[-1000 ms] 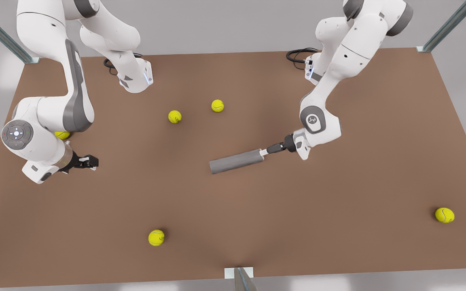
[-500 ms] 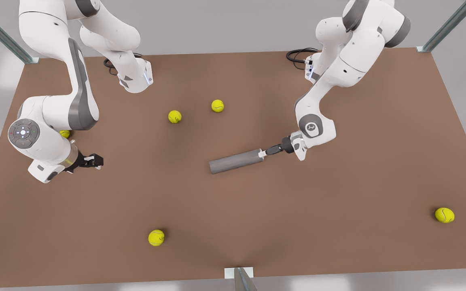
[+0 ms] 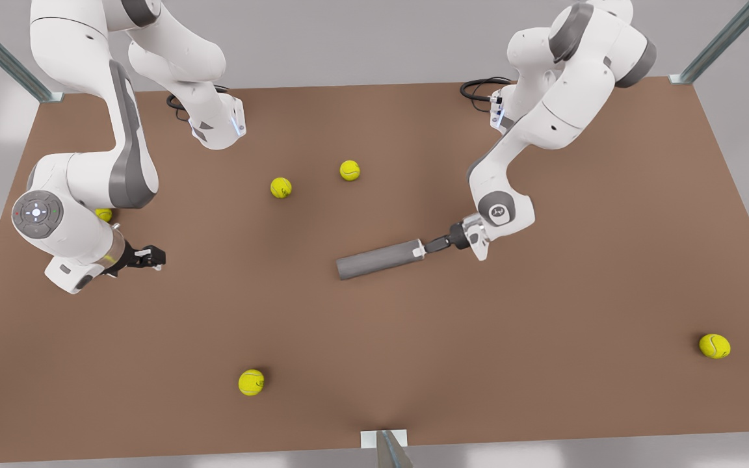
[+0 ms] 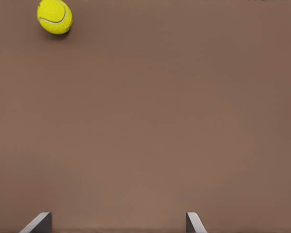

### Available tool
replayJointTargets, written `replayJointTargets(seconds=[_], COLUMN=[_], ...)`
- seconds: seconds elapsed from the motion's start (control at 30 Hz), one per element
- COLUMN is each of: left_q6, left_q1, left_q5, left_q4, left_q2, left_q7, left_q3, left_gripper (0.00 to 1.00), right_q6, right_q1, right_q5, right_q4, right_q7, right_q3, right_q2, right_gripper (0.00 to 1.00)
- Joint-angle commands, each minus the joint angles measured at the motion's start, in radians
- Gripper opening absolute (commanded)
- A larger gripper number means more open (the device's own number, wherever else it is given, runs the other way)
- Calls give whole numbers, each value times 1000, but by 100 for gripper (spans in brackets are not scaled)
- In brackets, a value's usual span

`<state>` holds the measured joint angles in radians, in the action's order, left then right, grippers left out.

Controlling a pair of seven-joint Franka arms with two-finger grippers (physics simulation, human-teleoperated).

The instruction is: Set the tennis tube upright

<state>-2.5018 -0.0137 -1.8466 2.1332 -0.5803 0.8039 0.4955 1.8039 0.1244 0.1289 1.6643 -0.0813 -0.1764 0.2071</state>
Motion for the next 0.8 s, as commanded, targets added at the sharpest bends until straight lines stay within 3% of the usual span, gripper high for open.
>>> replayJointTargets(seconds=[0.0,0.47,0.77], left_q6=[0,1,6], left_q1=[0,-14,-12], left_q5=[-16,-62,-106], left_q4=[-2,-76,-81], left_q2=[-3,-61,-55], left_q7=[4,34,38], left_q3=[0,0,15], left_gripper=[98,98,98], right_q6=[0,5,-25], right_q1=[1,9,15], right_q5=[0,0,-14], right_q4=[0,-9,-140], right_q7=[0,14,9], right_q3=[0,-14,-12], right_q2=[0,17,98], right_gripper=[100,100,100])
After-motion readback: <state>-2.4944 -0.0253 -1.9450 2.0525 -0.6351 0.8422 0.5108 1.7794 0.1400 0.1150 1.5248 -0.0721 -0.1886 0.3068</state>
